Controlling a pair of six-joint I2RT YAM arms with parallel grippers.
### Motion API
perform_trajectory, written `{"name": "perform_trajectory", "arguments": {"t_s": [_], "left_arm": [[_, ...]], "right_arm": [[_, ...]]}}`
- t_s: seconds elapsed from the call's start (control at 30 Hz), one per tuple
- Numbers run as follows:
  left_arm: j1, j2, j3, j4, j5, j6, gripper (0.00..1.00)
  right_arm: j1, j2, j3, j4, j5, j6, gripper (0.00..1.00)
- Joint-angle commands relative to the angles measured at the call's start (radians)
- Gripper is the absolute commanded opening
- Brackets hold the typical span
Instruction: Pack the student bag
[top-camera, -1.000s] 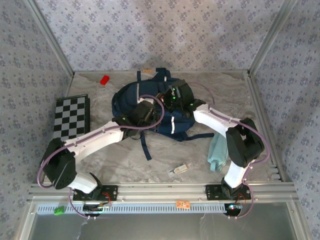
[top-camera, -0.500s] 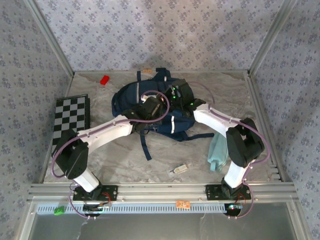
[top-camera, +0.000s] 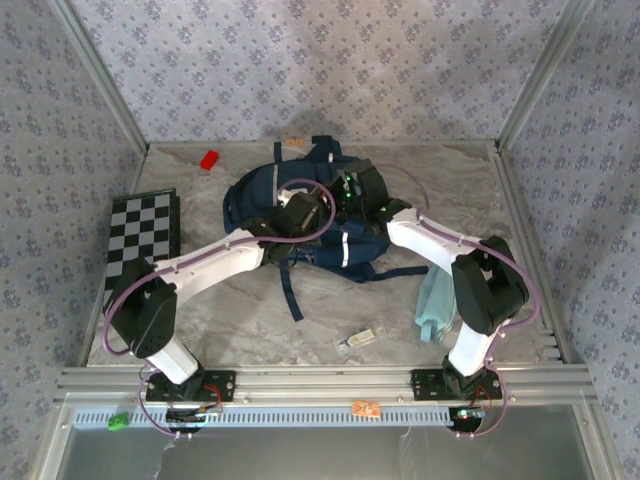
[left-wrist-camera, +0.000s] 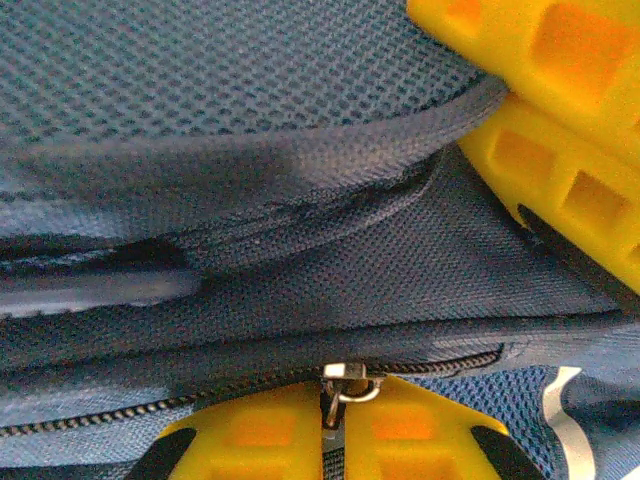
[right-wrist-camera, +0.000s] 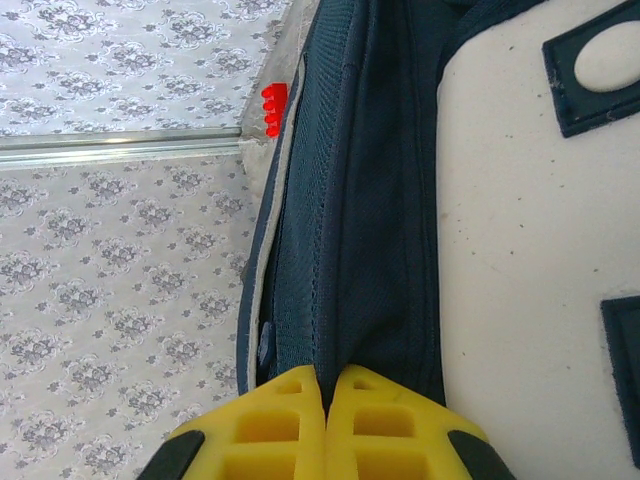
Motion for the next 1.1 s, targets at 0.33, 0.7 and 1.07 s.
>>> {"name": "perform_trajectory", "arguments": {"t_s": [0.33, 0.7, 1.07], "left_arm": [[0.113, -0.150, -0.074, -0.137, 0.139, 0.077, 0.00], [0.165, -0.150, -0.098, -0.096, 0.110, 0.287, 0.02], [0.165, -0.040, -0.081, 0.084, 0.179, 0.257, 0.29]], "right_arm": [[-0.045, -0.095, -0.010, 0.094, 0.001, -0.046, 0.00], [-0.036, -0.097, 0.014, 0.051, -0.011, -0.087, 0.00], [-0.017, -0.069, 0.040, 0.047, -0.023, -0.095, 0.00]]}}
